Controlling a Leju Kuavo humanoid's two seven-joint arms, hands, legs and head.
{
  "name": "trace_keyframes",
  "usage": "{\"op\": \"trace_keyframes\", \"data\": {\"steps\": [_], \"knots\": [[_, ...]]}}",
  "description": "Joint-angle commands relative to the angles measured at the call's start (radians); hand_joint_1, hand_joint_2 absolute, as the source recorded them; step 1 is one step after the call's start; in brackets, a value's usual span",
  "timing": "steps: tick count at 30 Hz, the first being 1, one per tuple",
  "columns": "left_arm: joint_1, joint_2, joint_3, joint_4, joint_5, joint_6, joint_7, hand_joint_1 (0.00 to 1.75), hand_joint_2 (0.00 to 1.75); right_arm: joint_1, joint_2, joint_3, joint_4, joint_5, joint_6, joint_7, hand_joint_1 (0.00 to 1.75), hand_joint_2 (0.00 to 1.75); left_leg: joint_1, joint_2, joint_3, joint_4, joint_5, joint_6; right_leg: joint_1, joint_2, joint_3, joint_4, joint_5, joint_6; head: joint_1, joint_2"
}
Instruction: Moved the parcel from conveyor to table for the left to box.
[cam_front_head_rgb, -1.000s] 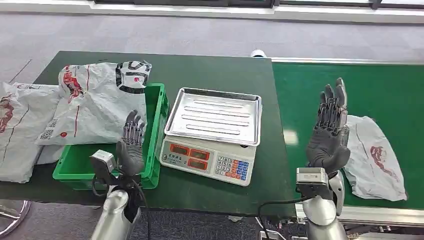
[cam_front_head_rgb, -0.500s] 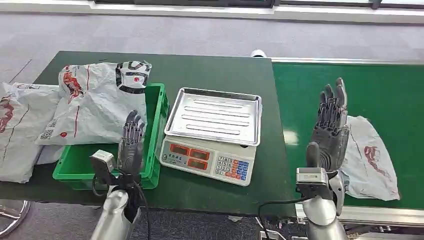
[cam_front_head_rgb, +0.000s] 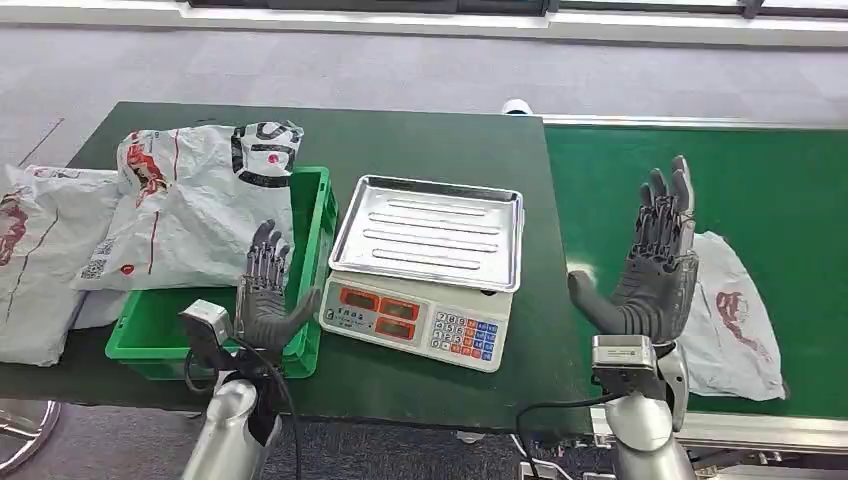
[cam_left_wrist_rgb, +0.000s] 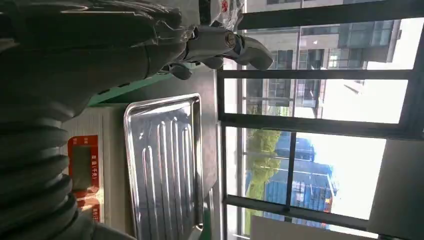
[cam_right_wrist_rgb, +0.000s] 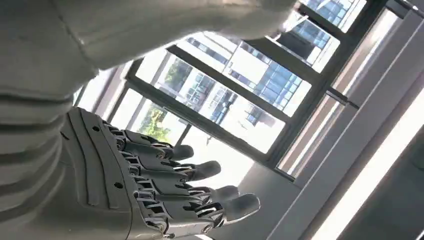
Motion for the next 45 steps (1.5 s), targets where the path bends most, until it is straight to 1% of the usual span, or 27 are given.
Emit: {"op": "trace_keyframes", "data": {"steps": [1,13,14,16,17,22,23,31,36,45], "knots": [[-0.016,0.016,-0.030,0.030,0.003,0.000,0.005,0.00,1.75,-0.018,-0.011,-0.044,0.058,0.003,0.005,0.002,0.00,1.75,0.001,-0.002,0.002,-0.002,0.001,-0.003,0.001,-0.002,0.003,-0.003,0.001,0.000,0.000,0.000],[-0.016,0.016,-0.030,0.030,0.003,0.000,0.005,0.00,1.75,-0.018,-0.011,-0.044,0.058,0.003,0.005,0.002,0.00,1.75,0.001,-0.002,0.002,-0.002,0.001,-0.003,0.001,-0.002,0.003,-0.003,0.001,0.000,0.000,0.000],[-0.016,0.016,-0.030,0.030,0.003,0.000,0.005,0.00,1.75,-0.018,-0.011,-0.044,0.058,0.003,0.005,0.002,0.00,1.75,0.001,-0.001,0.001,-0.001,0.000,-0.002,0.001,-0.001,0.002,-0.001,0.000,0.000,0.000,0.000],[-0.016,0.016,-0.030,0.030,0.003,0.000,0.005,0.00,1.75,-0.018,-0.011,-0.044,0.058,0.003,0.005,0.002,0.00,1.75,0.001,-0.002,0.003,-0.003,0.001,-0.003,0.001,-0.002,0.003,-0.003,0.001,0.000,0.000,0.000],[-0.016,0.016,-0.030,0.030,0.003,0.000,0.005,0.00,1.75,-0.018,-0.011,-0.044,0.058,0.003,0.005,0.002,0.00,1.75,0.001,-0.001,0.001,-0.001,0.000,-0.002,0.001,-0.001,0.002,-0.002,0.000,0.000,0.000,0.000],[-0.016,0.016,-0.030,0.030,0.003,0.000,0.005,0.00,1.75,-0.018,-0.011,-0.044,0.058,0.003,0.005,0.002,0.00,1.75,0.001,-0.002,0.002,-0.002,0.001,-0.003,0.001,-0.002,0.003,-0.003,0.001,0.000,0.000,0.000],[-0.016,0.016,-0.030,0.030,0.003,0.000,0.005,0.00,1.75,-0.018,-0.011,-0.044,0.058,0.003,0.005,0.002,0.00,1.75,0.001,-0.001,0.001,-0.001,0.000,-0.002,0.000,-0.001,0.001,-0.001,0.000,0.000,0.000,0.000],[-0.016,0.016,-0.030,0.030,0.003,0.000,0.005,0.00,1.75,-0.018,-0.011,-0.044,0.058,0.003,0.005,0.002,0.00,1.75,0.001,-0.002,0.002,-0.003,0.001,-0.003,0.001,-0.002,0.003,-0.003,0.001,0.000,0.000,0.000],[-0.016,0.016,-0.030,0.030,0.003,0.000,0.005,0.00,1.75,-0.018,-0.011,-0.044,0.058,0.003,0.005,0.002,0.00,1.75,0.001,-0.001,0.001,-0.001,0.000,-0.001,0.000,-0.001,0.001,-0.001,0.000,0.000,0.000,0.000],[-0.016,0.016,-0.030,0.030,0.003,0.000,0.005,0.00,1.75,-0.018,-0.011,-0.044,0.058,0.003,0.005,0.002,0.00,1.75,0.001,-0.002,0.002,-0.002,0.001,-0.003,0.001,-0.001,0.003,-0.003,0.000,0.000,0.000,0.000]]}}
